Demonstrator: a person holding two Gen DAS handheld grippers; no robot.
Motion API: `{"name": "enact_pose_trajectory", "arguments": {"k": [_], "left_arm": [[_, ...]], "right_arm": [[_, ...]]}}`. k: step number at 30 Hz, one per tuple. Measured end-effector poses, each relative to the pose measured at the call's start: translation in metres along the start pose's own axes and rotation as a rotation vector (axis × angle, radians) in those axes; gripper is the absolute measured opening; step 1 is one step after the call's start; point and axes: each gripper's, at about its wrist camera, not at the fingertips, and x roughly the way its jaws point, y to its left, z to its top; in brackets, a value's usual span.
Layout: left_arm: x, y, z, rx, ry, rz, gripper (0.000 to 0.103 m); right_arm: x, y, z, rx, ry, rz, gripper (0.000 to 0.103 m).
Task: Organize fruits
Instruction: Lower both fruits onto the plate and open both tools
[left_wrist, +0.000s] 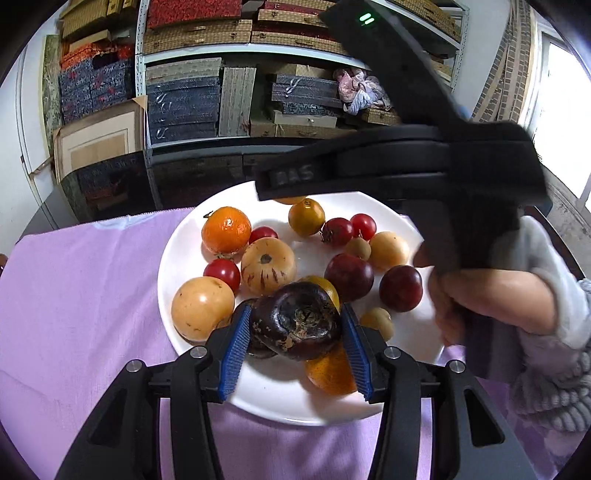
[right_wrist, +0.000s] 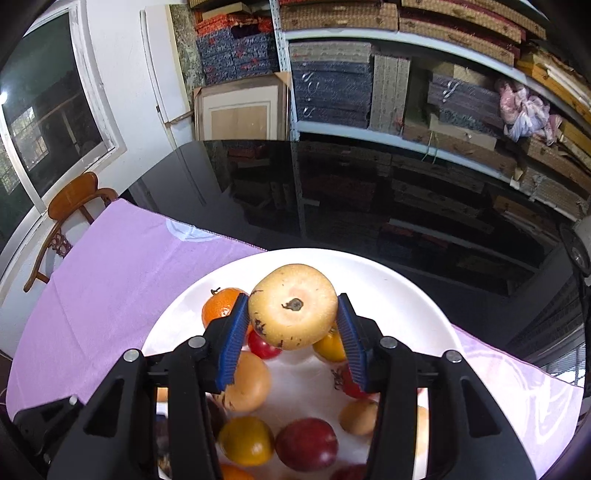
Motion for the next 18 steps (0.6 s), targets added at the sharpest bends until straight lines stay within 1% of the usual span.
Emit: {"name": "enact_pose_trajectory", "arguments": {"k": [2,4,6,8,9,10,11,14,18], "left_arm": [[0.003,-0.001,0.004,-0.005,0.008,-0.004,0.050],[0.009,-0.008,0.014,0.015,0.001,0.016,0.050],[0.018,-0.015,0.024,0.034,0.004,0.017,0.048],[0.026,-0.019,0.029,0.043,0.010,0.018,0.049],[0.029,-0.020,0.030,0.048,0.014,0.022,0.049],[0.032,-0.021,0.030,0.049,0.018,0.026,0.050],[0.035,-0.021,0.030,0.048,0.019,0.027,0.050],[0.040,-0.026,0.027,0.060,0.018,0.046,0.049],[0.047,-0.032,0.033,0.085,0.006,0.076,0.050]], "right_arm": [[0.011,-0.001,0.002,0.011,0.012,-0.006,0.047],[0.017,-0.004,0.003,0.022,0.015,-0.009,0.047],[0.021,-0.008,0.004,0.022,0.016,-0.008,0.047],[0.024,-0.019,0.006,0.036,0.018,-0.019,0.047],[0.026,-0.024,0.007,0.051,0.025,-0.001,0.047],[0.029,-0.028,0.008,0.055,0.043,0.042,0.047],[0.031,-0.031,0.010,0.049,0.055,0.059,0.047],[0.037,-0.026,0.010,-0.012,0.072,0.058,0.047],[0.044,-0.022,0.010,-0.049,0.095,0.059,0.047]]}}
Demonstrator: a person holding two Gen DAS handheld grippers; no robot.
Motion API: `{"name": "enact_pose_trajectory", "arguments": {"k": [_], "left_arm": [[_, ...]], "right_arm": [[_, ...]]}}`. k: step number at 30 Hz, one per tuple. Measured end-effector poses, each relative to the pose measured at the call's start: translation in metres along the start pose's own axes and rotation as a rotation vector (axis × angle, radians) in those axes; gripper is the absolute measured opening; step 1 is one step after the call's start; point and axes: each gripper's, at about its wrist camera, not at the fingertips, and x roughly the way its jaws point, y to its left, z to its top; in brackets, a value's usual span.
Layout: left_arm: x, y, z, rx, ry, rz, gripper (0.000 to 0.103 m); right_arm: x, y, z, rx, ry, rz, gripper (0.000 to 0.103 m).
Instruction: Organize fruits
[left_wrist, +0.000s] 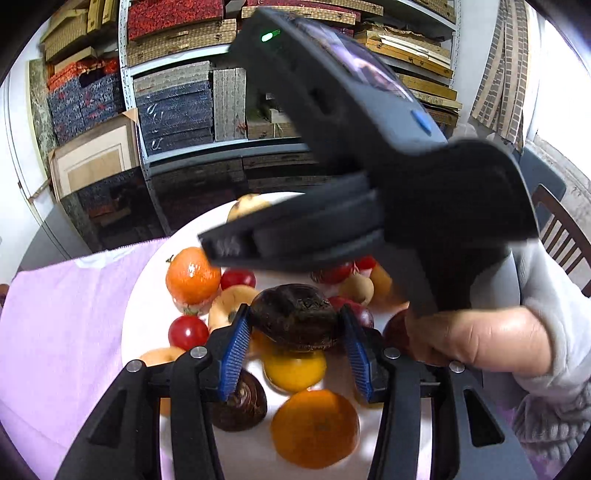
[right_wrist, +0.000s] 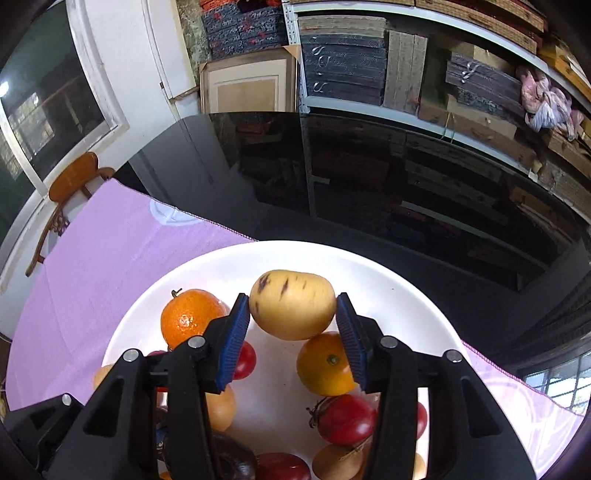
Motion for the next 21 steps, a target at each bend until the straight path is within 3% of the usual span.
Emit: {"name": "enact_pose_trajectory", "arguments": {"k": [1,4,8,10,18,21], "left_arm": [[0.001,-0.002,0.000,0.008,-0.010,0.014,0.050],[0.005,-0.004,0.004,0.009,-0.025,0.055,0.050],[0.008,-0.005,0.008,-0.010,-0.025,0.077,0.053],[0.008,-0.007,0.009,-0.005,-0.028,0.111,0.069],[0.003,-0.001,0.011,-0.020,-0.001,0.120,0.074],[-0.010,0.001,0.010,-0.017,-0.018,0.139,0.089]], "right_arm": [[0.001,-0.003,0.000,0.006,0.006,0.012,0.049],[0.001,-0.005,-0.002,-0.005,0.020,0.021,0.066],[-0.004,-0.004,-0.009,-0.004,-0.009,0.012,0.067],[-0.013,-0.007,-0.010,0.017,-0.037,0.023,0.067],[-0.063,-0.022,-0.018,0.053,-0.106,0.018,0.067],[-0.096,-0.028,-0.030,0.077,-0.153,0.022,0.067]]}}
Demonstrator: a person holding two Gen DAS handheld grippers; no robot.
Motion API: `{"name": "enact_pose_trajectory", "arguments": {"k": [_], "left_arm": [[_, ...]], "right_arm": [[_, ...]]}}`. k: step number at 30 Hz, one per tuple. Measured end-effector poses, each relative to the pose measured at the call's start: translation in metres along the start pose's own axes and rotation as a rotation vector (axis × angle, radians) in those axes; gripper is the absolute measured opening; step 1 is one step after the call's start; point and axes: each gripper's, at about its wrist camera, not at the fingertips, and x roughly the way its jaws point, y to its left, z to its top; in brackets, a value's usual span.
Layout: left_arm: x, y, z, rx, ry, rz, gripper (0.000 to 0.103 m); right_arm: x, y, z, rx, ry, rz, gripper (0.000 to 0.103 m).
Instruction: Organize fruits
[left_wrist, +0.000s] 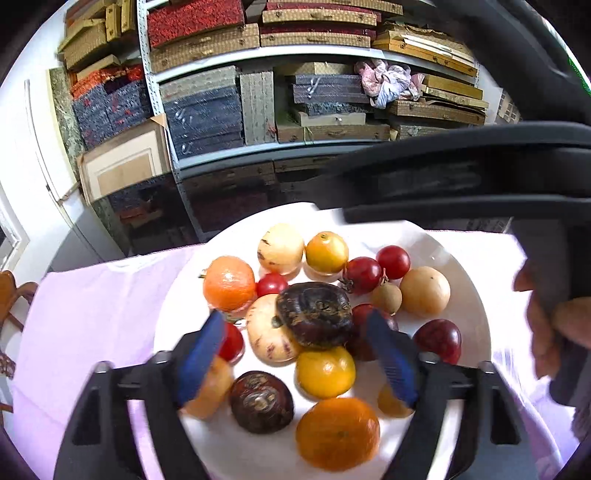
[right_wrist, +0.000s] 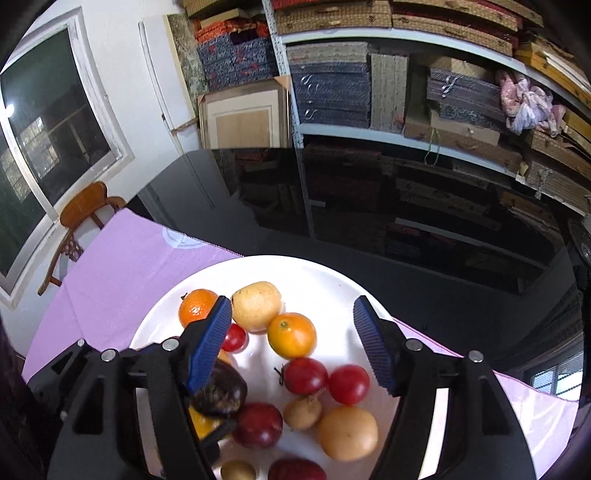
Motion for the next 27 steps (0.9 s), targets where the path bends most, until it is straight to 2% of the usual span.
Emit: {"name": "enact_pose_trajectory", "arguments": {"k": [3,9,12,16,21,25,27], "left_arm": [[-0.022,0.008,-0.001,0.003,-0.051,0.030,0.093],[-0.064,0.025,-0.003,-0.025,-0.094,0.046,0.095],[-0.082,0.029,-0.007,-0.030,-0.099,0.053,0.096],[-0.106,0.034,-0.023,-0.035,-0.081,0.032,0.096],[-0.133,0.039,-0.051,-0.032,-0.083,0.039,0.096],[-0.151,0.043,-0.078,-0.039,-0.074,0.036,0.097],[-0.157,0.044,-0.094,-0.044,-0.068,0.037,0.097]], "right_arm": [[-0.040,-0.006,-0.010,0.014,-0.053,0.003,0.068],[-0.121,0.002,-0.044,0.018,-0.134,-0.005,0.072],[-0.161,0.013,-0.066,0.019,-0.177,0.005,0.073],[-0.202,0.033,-0.101,0.009,-0.224,-0.009,0.082],[-0.233,0.068,-0.155,-0.020,-0.269,-0.049,0.092],[-0.243,0.094,-0.196,-0.022,-0.302,-0.079,0.099],[-0.242,0.101,-0.214,-0.014,-0.307,-0.078,0.099]]}}
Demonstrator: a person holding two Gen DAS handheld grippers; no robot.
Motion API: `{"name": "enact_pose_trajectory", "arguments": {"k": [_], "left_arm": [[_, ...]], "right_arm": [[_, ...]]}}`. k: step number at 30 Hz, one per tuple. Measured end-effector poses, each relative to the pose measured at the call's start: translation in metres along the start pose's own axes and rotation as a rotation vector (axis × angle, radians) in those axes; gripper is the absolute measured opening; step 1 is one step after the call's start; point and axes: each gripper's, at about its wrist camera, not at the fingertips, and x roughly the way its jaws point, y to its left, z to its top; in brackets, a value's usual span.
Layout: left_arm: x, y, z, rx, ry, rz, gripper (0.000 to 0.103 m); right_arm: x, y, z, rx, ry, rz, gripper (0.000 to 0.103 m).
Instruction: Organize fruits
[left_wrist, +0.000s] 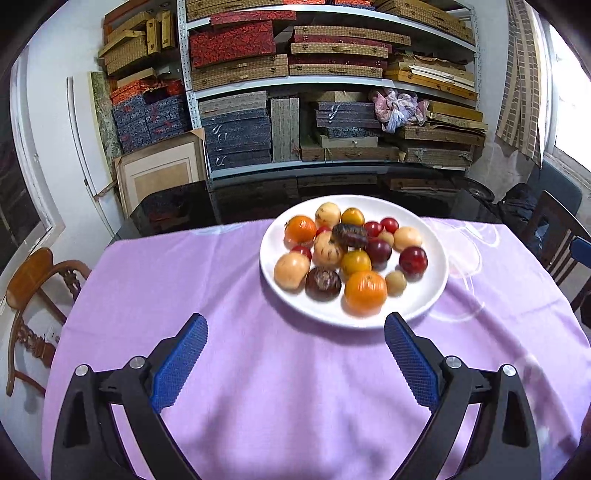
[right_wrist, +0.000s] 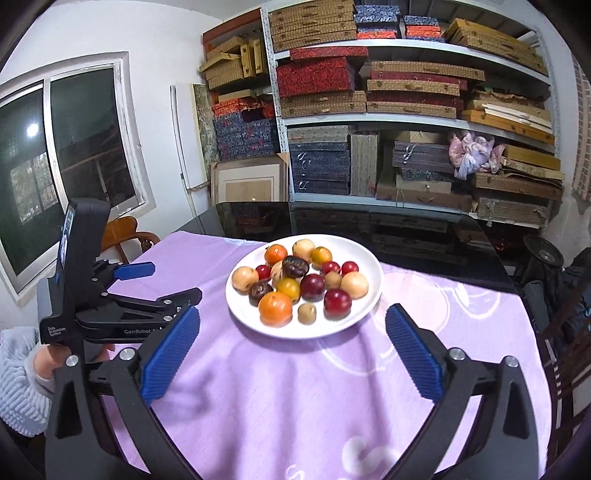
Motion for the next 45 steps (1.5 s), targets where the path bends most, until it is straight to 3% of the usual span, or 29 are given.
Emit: {"name": "enact_pose_trajectory", "arguments": {"k": [7,11,13,17,20,23,28,32,37,45], "left_arm": [[0.001,-0.006,-0.040,0.038,0.047,-0.002,0.097],[0.010,-0.015,-0.044,0.090,0.055,0.082,0.100],[0.012,-0.017,-0.044,0.107,0.027,0.085,0.100],[0.019,-0.005,-0.037,0.011,0.035,-0.027,0.100],[0.026,0.005,-0.034,-0.065,0.077,-0.048,0.100],[0.031,0.015,-0.032,-0.128,0.080,-0.068,0.100],[0.033,0.018,-0.029,-0.130,0.057,-0.050,0.100],[0.035,0.015,-0.031,-0.127,0.060,-0.078,0.100],[0.036,0.002,-0.036,-0.069,0.058,-0.035,0.100],[0.037,-0.013,-0.042,-0.034,0.072,-0.064,0.100]], "right_arm": [[0.024,0.012,-0.033,0.039,0.069,-0.056,0.099],[0.040,0.006,-0.038,0.035,0.086,-0.139,0.099],[0.046,0.003,-0.037,0.027,0.090,-0.162,0.099],[0.058,-0.008,-0.029,0.057,0.098,-0.151,0.099],[0.066,-0.018,-0.023,0.085,0.108,-0.138,0.099],[0.074,-0.020,-0.017,0.072,0.114,-0.191,0.099],[0.084,-0.017,-0.017,0.062,0.123,-0.172,0.099],[0.094,-0.013,-0.025,0.057,0.144,-0.152,0.099],[0.100,-0.012,-0.036,0.047,0.157,-0.122,0.099],[0.100,-0.005,-0.044,0.020,0.155,-0.125,0.099]]}}
